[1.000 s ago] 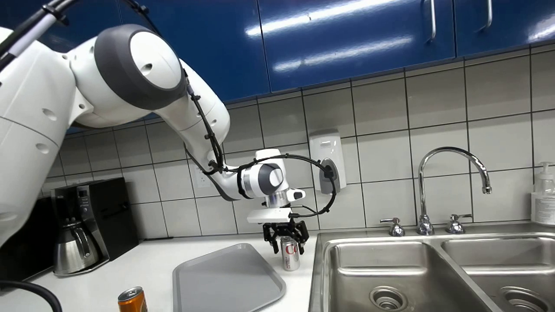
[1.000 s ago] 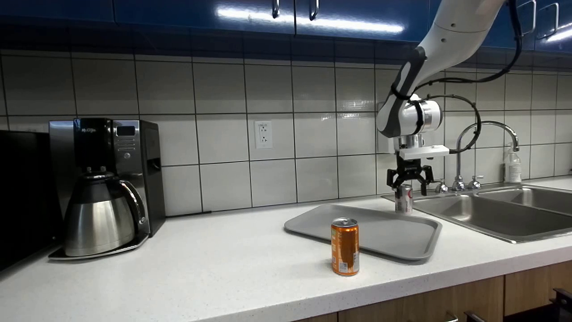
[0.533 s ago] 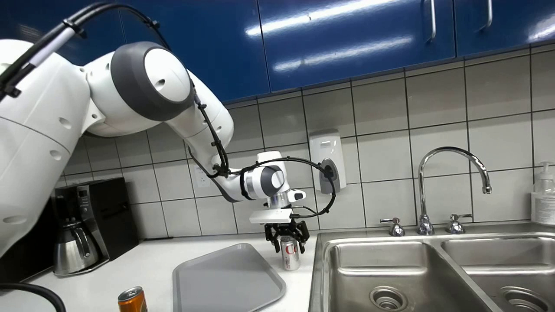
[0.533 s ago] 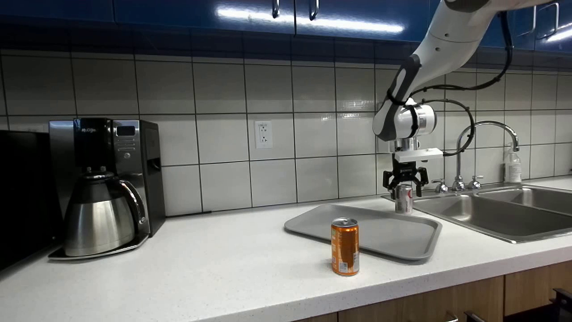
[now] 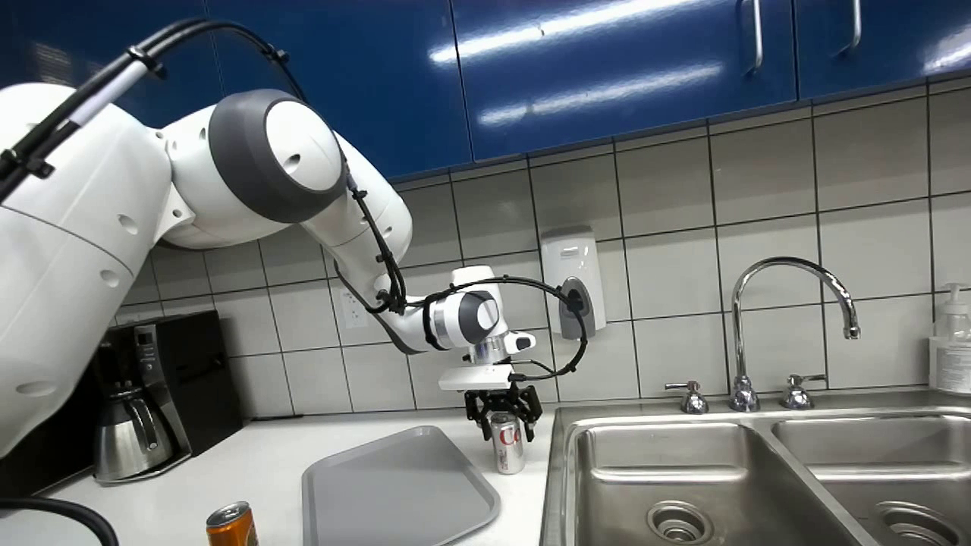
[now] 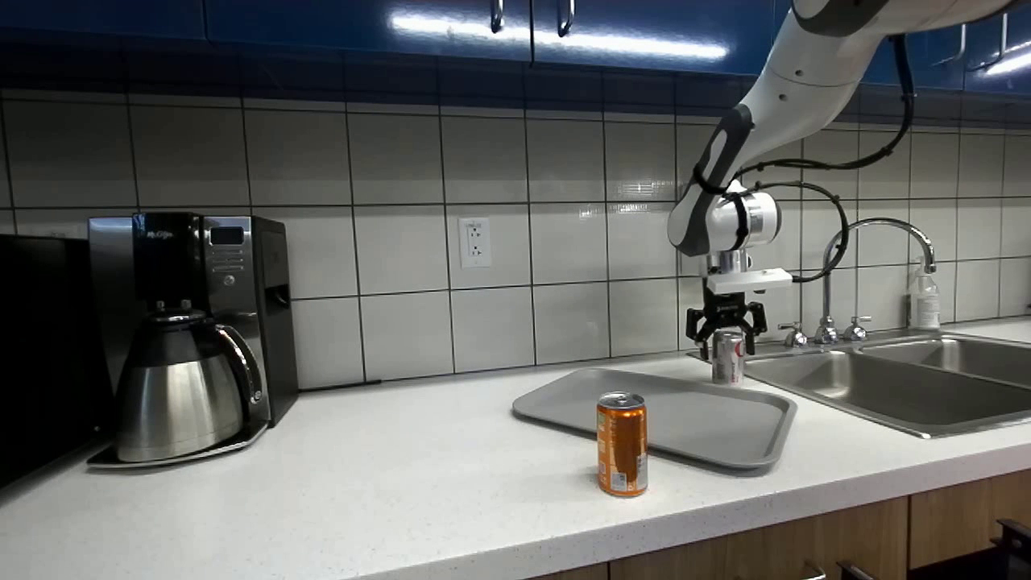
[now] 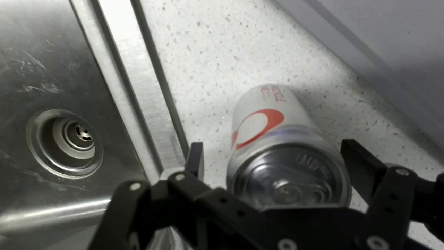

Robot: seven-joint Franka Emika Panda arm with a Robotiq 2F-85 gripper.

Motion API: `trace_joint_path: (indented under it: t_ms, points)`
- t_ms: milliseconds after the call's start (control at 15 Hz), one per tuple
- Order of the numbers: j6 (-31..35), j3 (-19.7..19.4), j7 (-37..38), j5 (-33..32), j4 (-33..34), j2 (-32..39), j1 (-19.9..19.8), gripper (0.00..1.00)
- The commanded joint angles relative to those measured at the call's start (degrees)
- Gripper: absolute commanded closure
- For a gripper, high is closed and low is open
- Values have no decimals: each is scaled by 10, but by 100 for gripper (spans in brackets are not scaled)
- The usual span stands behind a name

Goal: Put the cans onto the tray

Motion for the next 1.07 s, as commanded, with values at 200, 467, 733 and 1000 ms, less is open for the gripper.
trace_joint_path:
  t_ms: [200,467,733,1000]
  points:
    - [-26,7,9,9,28,13,-4,25]
    - [-28,7,10,8,29,13,-3,49]
    - [-35,5,12,5,31,12,-3,59]
    - [-36,5,10,6,20,-2,-4,59]
